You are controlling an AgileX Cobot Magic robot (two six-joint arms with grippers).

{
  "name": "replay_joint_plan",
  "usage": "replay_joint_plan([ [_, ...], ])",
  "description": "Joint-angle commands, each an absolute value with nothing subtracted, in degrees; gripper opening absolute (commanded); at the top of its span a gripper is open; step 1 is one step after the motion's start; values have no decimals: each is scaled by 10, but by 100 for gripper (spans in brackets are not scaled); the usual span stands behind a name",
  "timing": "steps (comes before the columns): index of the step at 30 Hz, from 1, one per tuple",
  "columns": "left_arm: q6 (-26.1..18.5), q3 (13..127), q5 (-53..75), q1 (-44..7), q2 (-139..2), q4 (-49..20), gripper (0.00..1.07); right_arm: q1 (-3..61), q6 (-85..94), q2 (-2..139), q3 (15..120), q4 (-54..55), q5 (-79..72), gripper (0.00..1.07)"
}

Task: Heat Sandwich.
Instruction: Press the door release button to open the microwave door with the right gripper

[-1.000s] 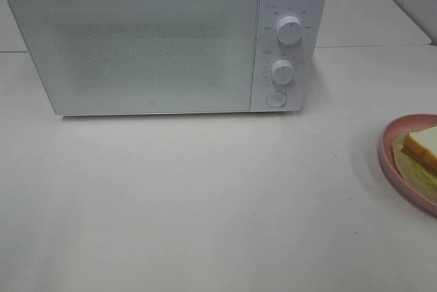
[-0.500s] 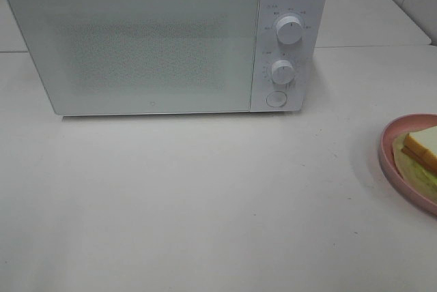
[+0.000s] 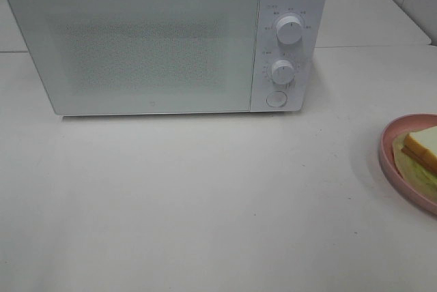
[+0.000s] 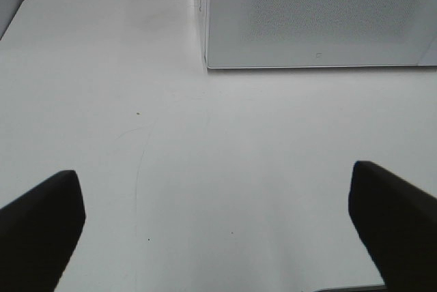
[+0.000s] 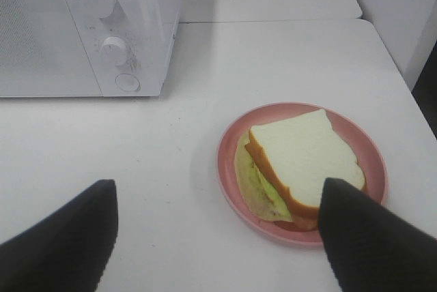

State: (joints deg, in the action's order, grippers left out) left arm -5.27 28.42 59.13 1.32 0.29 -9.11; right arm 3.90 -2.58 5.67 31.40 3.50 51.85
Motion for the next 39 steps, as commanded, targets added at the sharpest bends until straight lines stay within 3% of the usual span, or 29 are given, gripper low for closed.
replay_joint_plan([
  [1,-54,282,592,15,17,-93,103,40,-24,86,319,32,476,82],
  [26,-54,282,592,15,17,-93,103,40,-16,374,319,31,285,80],
  [39,-54,282,592,15,17,-93,103,40,-17,561,319,34,112,78],
])
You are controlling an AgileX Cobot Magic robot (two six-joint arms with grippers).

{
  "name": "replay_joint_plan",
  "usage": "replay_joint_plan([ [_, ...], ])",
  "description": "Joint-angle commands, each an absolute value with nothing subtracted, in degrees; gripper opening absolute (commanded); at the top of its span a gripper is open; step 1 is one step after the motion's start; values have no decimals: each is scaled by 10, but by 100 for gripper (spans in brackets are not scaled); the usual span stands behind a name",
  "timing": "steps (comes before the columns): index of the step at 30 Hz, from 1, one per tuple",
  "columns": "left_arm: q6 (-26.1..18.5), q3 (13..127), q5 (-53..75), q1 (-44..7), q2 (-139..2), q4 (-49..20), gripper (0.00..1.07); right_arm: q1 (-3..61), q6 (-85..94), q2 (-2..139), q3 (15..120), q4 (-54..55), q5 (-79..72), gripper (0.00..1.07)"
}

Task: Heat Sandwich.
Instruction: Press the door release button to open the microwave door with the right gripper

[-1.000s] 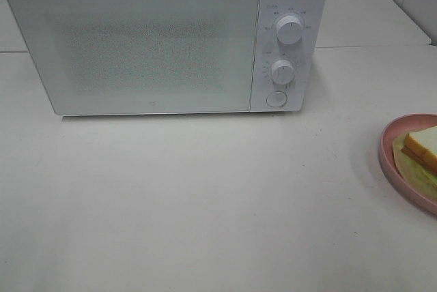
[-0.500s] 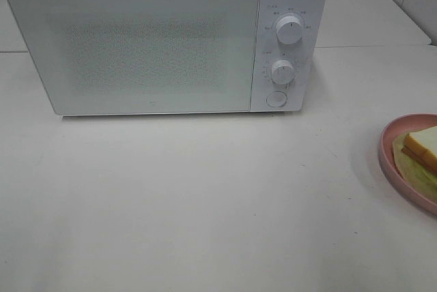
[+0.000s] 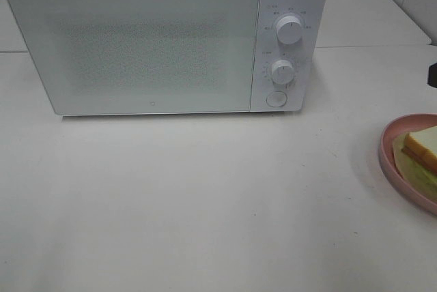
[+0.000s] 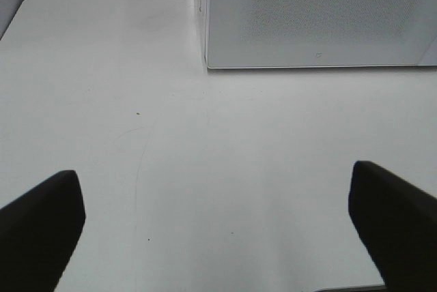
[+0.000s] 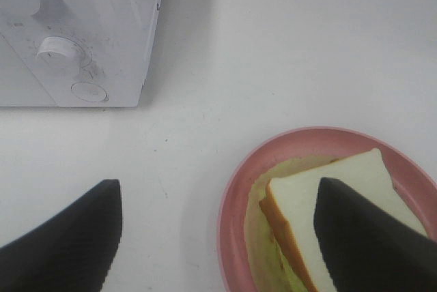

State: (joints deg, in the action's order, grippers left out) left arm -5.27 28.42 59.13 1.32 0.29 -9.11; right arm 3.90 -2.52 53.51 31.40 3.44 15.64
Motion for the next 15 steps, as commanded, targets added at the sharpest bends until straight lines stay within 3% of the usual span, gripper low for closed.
replay_joint_plan([
  [1,-54,282,592,15,17,-93,103,40,-17,574,320,37,99,78],
  [11,-54,282,592,15,17,-93,103,40,-18,674,320,46,-34,78],
  [15,-54,282,592,15,17,-93,103,72,-18,701,320,46,-95,78],
])
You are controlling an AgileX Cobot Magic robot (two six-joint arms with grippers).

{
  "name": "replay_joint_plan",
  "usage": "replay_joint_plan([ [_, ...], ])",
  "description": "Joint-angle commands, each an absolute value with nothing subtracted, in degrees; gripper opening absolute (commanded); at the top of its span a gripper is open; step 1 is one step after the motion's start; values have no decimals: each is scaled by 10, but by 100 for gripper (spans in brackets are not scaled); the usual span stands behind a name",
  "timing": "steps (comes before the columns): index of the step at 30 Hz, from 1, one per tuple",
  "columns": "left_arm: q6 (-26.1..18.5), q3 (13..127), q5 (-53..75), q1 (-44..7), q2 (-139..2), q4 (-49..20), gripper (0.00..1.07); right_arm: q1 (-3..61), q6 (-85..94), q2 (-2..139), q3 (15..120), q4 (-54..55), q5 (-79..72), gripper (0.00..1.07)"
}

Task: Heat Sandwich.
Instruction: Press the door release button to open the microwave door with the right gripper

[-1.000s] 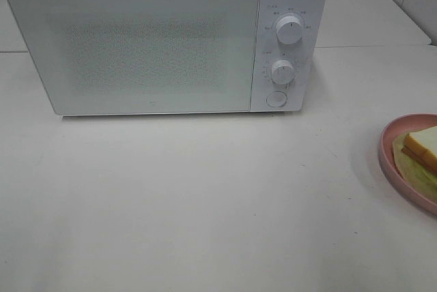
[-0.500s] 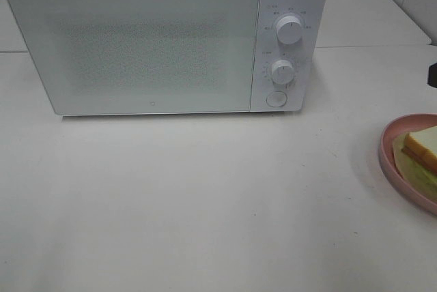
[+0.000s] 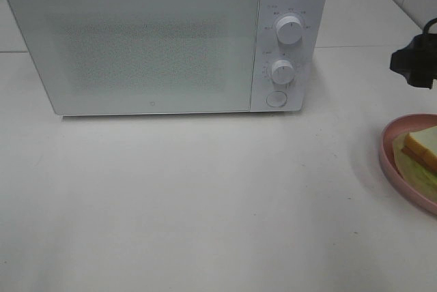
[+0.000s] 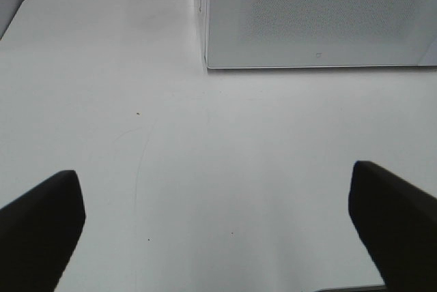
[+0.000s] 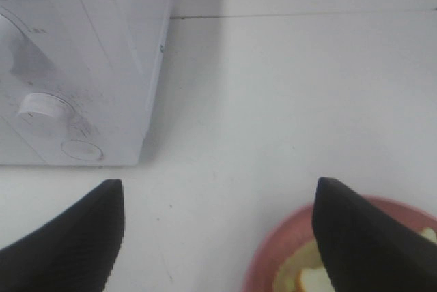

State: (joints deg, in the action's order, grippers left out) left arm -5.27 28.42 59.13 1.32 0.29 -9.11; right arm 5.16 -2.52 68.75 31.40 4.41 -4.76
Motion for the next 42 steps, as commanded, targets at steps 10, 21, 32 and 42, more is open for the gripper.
replay_joint_plan([
  [10,-54,282,592,15,17,-93,103,154,-15,768,316,91,-193,78],
  [21,-54,282,592,15,17,-93,103,259,97,791,241,260,-391,77],
  [32,-54,282,592,15,17,-93,103,398,166,882,215,410,-568,76],
  [42,-54,282,592,15,17,-93,103,481,163,961,215,497,-626,76],
])
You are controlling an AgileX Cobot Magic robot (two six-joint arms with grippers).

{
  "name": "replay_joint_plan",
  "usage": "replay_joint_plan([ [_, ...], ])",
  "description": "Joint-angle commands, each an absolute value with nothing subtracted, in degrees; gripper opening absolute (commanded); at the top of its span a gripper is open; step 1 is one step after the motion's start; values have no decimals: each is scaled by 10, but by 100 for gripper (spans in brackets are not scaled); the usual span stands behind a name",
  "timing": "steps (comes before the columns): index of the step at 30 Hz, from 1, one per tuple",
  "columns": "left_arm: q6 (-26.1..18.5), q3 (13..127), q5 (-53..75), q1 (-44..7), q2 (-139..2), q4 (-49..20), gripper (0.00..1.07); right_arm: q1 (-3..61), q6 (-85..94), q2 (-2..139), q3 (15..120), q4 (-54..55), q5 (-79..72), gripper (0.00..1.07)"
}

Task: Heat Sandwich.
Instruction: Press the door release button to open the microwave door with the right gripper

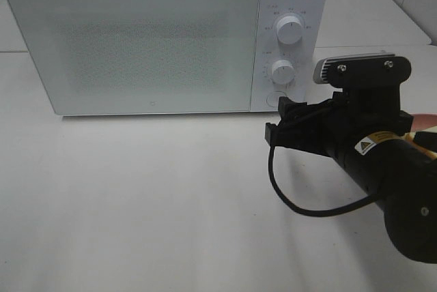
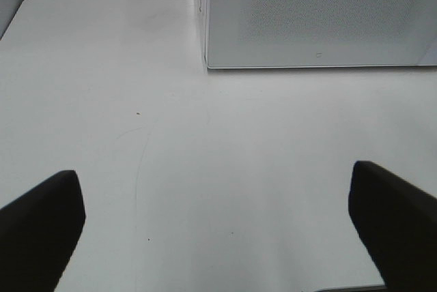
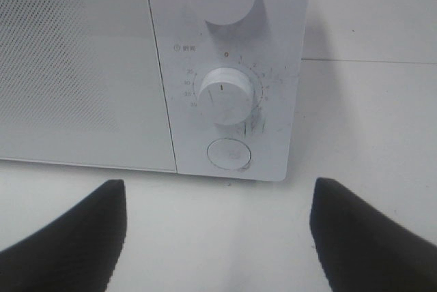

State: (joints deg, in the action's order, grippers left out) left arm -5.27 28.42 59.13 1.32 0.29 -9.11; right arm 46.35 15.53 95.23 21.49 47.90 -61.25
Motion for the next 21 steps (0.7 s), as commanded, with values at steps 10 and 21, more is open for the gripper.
replay_joint_plan([
  [10,-54,282,592,15,17,-93,103,495,107,972,215,512,-621,76],
  [21,-54,282,592,15,17,-93,103,495,-219,972,215,510,-604,75],
])
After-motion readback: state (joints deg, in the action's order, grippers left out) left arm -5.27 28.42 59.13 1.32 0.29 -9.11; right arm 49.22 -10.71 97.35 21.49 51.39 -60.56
